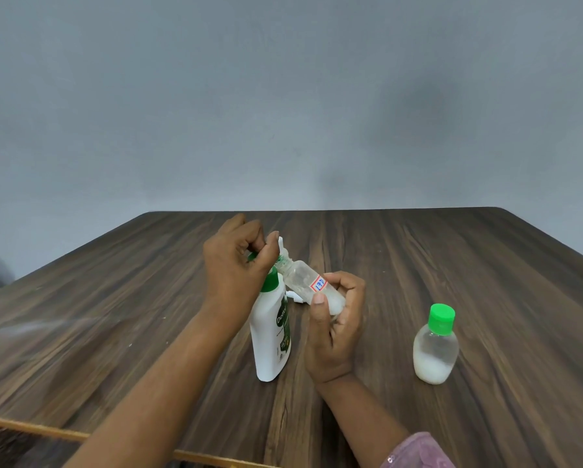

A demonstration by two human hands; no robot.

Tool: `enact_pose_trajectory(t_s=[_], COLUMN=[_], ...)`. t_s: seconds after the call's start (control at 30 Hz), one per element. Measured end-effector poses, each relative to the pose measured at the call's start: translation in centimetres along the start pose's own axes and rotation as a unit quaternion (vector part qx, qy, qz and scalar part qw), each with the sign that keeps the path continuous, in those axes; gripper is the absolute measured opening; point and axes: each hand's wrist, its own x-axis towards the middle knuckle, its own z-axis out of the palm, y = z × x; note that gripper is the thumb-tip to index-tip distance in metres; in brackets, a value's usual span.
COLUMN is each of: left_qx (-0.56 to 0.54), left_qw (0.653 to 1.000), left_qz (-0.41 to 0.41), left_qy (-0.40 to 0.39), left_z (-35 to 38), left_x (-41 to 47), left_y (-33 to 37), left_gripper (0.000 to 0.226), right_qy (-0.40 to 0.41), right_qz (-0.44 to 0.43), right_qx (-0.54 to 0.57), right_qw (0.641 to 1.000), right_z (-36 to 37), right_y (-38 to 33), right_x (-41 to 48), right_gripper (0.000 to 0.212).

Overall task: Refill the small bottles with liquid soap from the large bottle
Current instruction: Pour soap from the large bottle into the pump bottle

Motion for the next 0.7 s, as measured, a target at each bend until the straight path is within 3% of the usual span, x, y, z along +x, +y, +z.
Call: enact_pose_trajectory(t_s=[0.33, 0.7], left_qx=[0.029, 0.021], left_qw=[0.998, 1.000], left_qz=[0.034, 0.006], left_qy=[-0.037, 0.013], left_z=[-0.4, 0.1], left_x=[1.4, -0.4], left_y=[0.8, 0.0], left_gripper=[0.038, 0.037], right_qy=[-0.009, 0.007], right_qz=[0.002, 0.001], right_qx=[0.003, -0.005], right_qw=[1.000, 1.000], right_z=[0.1, -0.1], right_y=[-0.1, -0.1], right_x=[-0.1, 0.0], right_gripper=[0.020, 0.022])
